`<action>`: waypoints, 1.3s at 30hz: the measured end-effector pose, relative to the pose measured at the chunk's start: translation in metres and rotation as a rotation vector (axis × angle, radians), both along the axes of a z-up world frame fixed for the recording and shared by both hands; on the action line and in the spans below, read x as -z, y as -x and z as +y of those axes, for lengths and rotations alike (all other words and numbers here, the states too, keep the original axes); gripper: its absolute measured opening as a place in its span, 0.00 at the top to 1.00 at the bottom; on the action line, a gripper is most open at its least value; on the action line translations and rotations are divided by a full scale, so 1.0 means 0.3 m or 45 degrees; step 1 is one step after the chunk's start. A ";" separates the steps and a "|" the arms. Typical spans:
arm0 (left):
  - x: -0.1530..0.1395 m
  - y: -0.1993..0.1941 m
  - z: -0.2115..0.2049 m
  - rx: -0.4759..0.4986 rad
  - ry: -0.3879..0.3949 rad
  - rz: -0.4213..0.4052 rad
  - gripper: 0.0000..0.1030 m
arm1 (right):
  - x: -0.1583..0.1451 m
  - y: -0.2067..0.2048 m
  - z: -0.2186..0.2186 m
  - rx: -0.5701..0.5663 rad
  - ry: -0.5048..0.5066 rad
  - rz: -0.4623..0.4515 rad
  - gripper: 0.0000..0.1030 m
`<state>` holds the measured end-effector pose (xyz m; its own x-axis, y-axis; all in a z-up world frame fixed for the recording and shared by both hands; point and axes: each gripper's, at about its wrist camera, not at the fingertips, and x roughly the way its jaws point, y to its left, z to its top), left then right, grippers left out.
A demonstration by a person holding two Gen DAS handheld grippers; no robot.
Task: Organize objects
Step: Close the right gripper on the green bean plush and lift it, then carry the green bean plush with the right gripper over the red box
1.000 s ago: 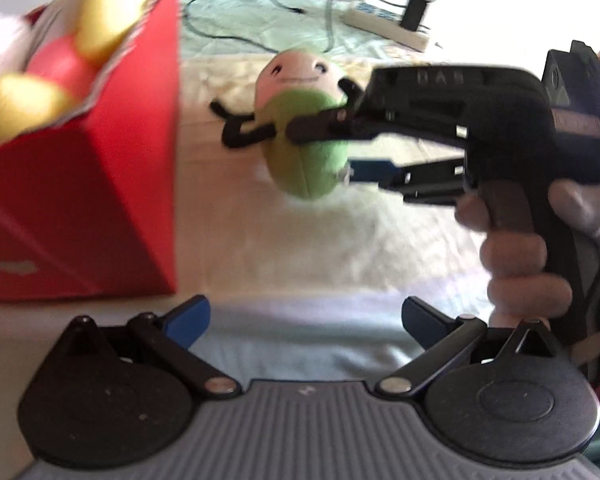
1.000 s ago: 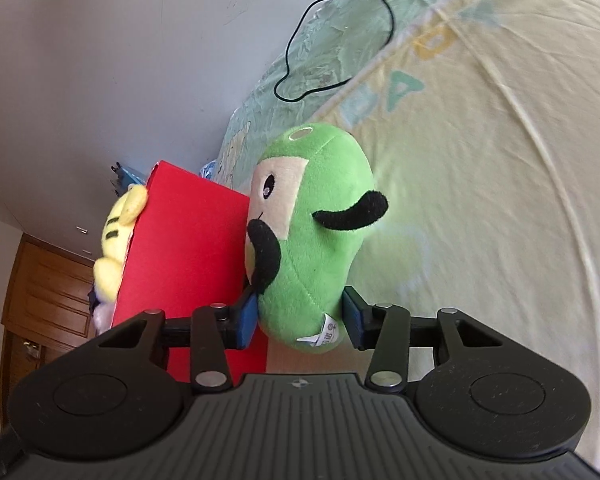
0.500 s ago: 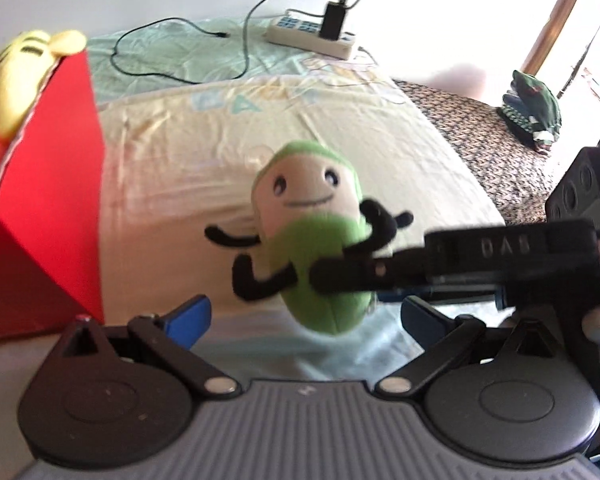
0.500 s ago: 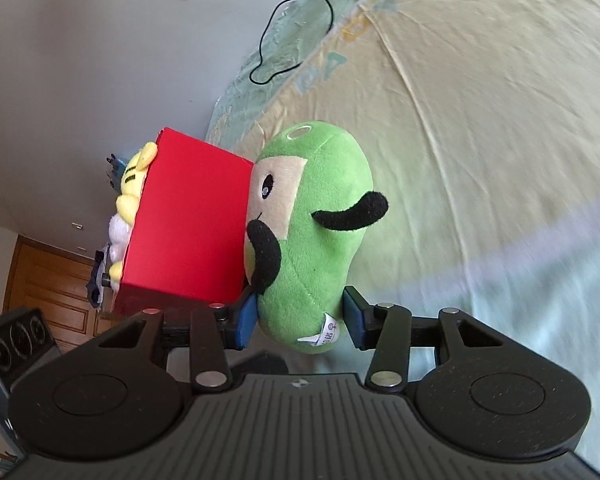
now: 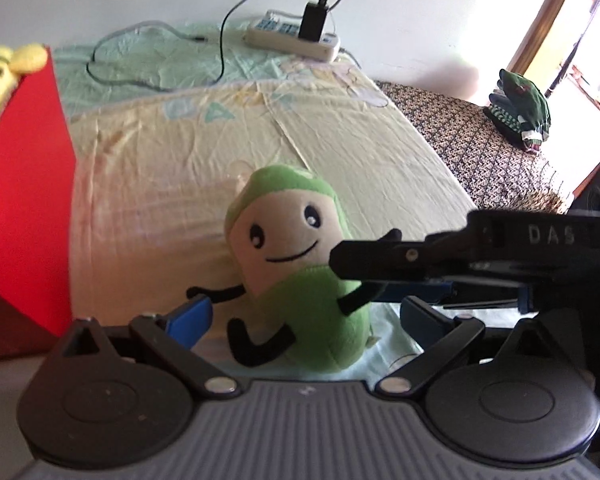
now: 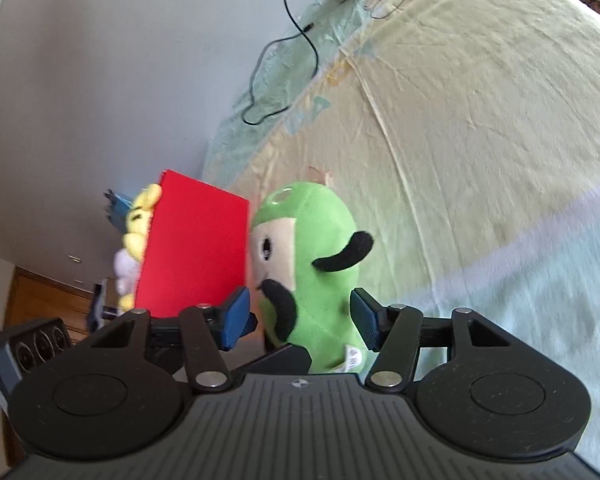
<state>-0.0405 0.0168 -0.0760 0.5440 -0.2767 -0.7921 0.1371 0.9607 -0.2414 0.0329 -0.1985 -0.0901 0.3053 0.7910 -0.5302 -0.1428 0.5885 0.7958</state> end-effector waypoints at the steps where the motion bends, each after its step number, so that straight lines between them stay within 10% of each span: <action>1: 0.009 -0.009 0.002 -0.008 0.007 0.015 0.06 | 0.003 -0.005 0.008 0.004 0.018 -0.003 0.43; 14: 0.077 -0.112 0.026 -0.090 0.107 0.131 0.30 | 0.035 -0.097 0.053 -0.059 -0.014 0.058 0.43; 39: 0.086 -0.144 0.001 -0.045 0.030 0.144 0.36 | 0.037 -0.119 0.055 -0.062 -0.035 0.050 0.39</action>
<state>0.0027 0.0169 -0.1018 0.4612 -0.2780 -0.8426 0.0739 0.9584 -0.2757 0.0687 -0.1821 -0.1011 0.2455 0.8189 -0.5188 -0.1395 0.5594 0.8171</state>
